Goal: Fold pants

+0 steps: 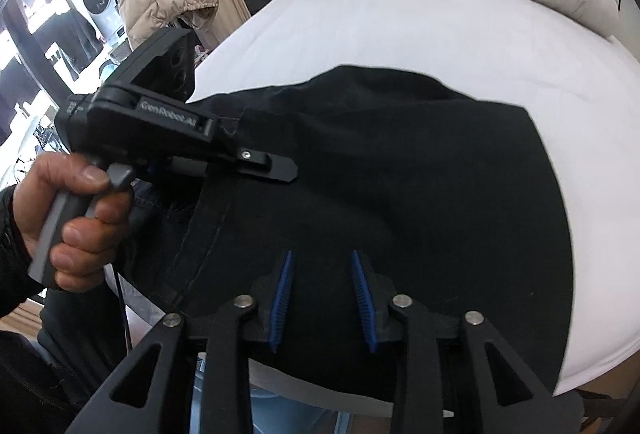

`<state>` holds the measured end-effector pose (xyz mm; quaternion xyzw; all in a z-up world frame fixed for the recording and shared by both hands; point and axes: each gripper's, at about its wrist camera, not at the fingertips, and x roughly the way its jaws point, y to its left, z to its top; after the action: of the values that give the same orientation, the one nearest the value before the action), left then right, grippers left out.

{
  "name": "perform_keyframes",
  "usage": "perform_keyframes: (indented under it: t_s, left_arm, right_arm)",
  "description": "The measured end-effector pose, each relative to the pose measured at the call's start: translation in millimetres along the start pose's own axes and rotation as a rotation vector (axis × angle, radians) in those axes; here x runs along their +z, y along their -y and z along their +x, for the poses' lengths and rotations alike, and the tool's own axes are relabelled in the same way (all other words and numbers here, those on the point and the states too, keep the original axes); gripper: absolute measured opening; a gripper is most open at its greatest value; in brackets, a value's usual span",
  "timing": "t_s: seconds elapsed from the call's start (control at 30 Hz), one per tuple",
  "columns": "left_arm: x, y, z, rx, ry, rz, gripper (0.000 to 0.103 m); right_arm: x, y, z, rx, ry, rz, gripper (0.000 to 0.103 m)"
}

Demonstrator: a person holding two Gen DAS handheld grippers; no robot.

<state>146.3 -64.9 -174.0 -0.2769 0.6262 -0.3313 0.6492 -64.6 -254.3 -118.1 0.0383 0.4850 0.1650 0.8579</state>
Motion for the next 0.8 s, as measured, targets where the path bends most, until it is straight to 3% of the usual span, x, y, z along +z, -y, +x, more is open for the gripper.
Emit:
perform_keyframes:
  t_s: [0.1,0.27,0.37,0.43,0.53,0.6,0.63,0.73,0.8]
  left_arm:
    - [-2,-3,-3,0.002,0.004,0.031,0.006]
    - [0,-1,-6,0.02,0.012,0.057,0.009]
    - [2,2,1,0.037,0.009,0.07,0.009]
    - [2,8,10,0.052,0.014,0.087,0.009]
    - [0,8,14,0.048,0.021,0.09,0.009]
    - [0,7,12,0.049,0.022,0.091,0.009]
    - [-1,6,11,0.05,0.023,0.09,0.009]
    - [-1,3,11,0.044,0.026,0.082,0.01]
    - [-3,-3,1,0.037,0.028,0.079,0.01]
  right_arm:
    - [-3,6,-3,0.034,0.007,0.041,0.04]
    - [2,26,-17,0.175,0.005,0.11,0.041]
    - [23,64,-29,0.233,0.078,0.245,0.042]
    - [36,96,-22,0.346,0.072,0.357,0.043]
    - [47,134,-2,0.422,0.077,0.483,0.043]
    - [52,162,21,0.546,0.039,0.593,0.043]
    - [57,176,37,0.589,-0.003,0.642,0.039]
    - [60,190,59,0.607,-0.089,0.66,0.022]
    - [57,192,59,0.632,-0.114,0.64,0.02]
